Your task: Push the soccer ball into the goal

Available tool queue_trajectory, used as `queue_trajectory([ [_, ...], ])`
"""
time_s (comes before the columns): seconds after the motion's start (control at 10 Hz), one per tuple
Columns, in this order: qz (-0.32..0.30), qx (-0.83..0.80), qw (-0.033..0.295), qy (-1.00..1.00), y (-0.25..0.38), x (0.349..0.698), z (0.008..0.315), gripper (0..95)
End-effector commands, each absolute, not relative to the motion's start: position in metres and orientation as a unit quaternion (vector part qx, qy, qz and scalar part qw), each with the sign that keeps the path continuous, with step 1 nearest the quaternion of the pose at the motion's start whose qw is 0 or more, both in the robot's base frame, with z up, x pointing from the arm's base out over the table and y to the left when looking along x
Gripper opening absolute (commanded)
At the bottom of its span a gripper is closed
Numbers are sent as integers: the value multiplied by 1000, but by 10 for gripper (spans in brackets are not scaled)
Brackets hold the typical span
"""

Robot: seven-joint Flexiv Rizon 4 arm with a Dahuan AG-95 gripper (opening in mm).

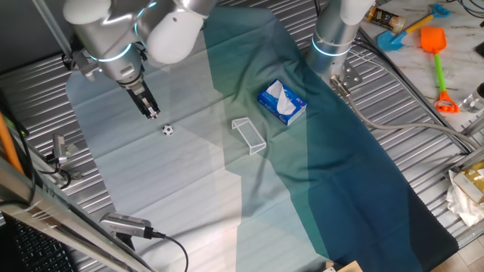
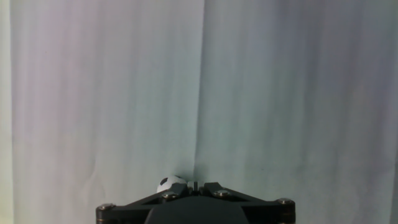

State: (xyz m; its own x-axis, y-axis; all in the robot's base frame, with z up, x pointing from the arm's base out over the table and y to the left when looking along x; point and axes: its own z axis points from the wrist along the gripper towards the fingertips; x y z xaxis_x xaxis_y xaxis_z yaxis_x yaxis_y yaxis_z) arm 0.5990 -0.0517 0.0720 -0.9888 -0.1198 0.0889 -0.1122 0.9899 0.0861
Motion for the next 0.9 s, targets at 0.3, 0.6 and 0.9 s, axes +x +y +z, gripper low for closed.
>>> queue_trajectory([
  [0.3,-42,59,60,-996,-51,601,71,0],
  [0.6,-43,57,67,-995,-51,601,71,0],
  [0.9,-47,62,71,-994,-60,604,58,0],
])
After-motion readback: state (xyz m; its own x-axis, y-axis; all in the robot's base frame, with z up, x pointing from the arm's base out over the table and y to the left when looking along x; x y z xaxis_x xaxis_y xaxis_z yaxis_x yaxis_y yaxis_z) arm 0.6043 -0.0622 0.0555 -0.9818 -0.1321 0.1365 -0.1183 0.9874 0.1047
